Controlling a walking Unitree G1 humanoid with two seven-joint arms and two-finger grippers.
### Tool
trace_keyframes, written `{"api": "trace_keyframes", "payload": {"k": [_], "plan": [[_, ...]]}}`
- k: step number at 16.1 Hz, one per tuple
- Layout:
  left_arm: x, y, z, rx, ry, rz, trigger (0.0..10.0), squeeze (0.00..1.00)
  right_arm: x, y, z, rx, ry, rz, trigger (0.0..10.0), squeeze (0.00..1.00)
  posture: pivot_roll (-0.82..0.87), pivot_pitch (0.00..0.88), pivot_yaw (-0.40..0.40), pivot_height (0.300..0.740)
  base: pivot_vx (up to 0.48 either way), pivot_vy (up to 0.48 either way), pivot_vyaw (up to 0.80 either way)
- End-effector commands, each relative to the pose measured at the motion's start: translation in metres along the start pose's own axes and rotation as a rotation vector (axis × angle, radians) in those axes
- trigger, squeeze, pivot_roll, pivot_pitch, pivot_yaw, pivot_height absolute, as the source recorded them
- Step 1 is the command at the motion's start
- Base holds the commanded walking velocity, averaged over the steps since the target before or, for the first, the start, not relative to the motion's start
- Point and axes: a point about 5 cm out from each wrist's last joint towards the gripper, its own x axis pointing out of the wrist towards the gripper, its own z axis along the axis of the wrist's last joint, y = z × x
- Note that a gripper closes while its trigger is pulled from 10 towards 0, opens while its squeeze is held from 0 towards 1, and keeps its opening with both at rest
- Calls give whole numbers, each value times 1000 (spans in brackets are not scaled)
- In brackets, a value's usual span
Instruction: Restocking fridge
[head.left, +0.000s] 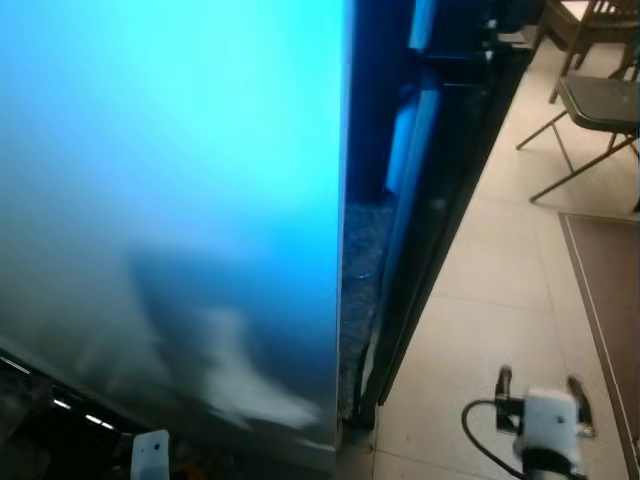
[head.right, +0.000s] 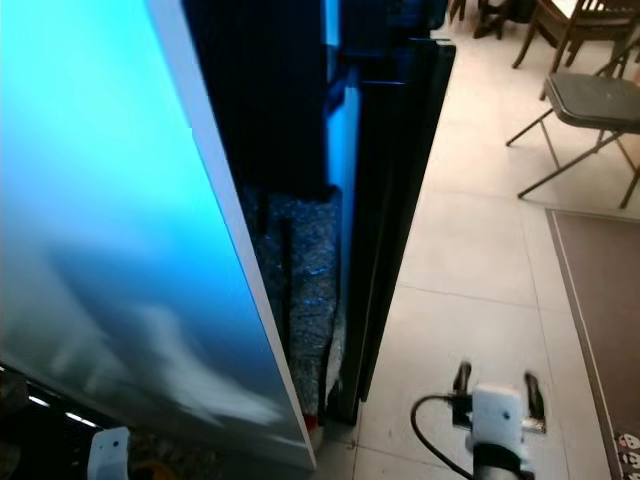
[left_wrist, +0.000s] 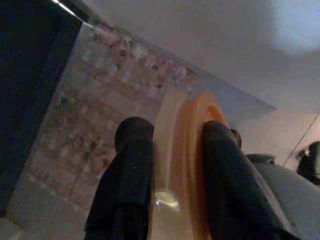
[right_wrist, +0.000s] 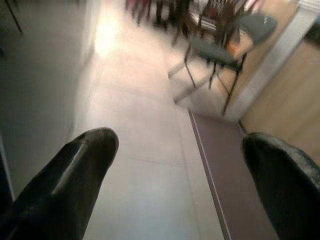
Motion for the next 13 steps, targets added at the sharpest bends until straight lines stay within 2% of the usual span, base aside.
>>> {"api": "trace_keyframes", "payload": {"k": [1,3,5,6,7,8,10,13], "plan": [[-1,6,-6,22,20,18,10000,0,0,14,34,21,-117,57,10000,0,-130,58,95,740,0,0,0],[-1,6,-7,28,20,19,10000,0,-4,31,66,38,-215,102,10000,0,-134,50,94,740,0,0,0],[-1,6,-7,31,21,19,10000,0,-6,47,84,100,-213,124,10000,0,-137,39,95,740,0,0,0],[-1,5,-7,35,21,17,10000,0,-3,52,86,96,-198,150,10000,0,-139,33,95,740,0,0,0],[-1,5,-7,35,21,16,10000,0,-1,55,87,142,-176,161,10000,871,-136,32,94,740,0,0,0],[-1,5,-7,33,19,15,10000,0,1,59,90,186,-161,184,10000,1000,-132,32,91,740,0,0,0],[-1,5,-7,28,16,16,10000,0,0,65,96,189,-149,230,10000,1000,-137,41,87,740,0,0,0],[-1,5,-7,23,16,20,10000,0,-13,80,93,188,-77,377,10000,1000,-137,52,85,740,0,0,0]]}}
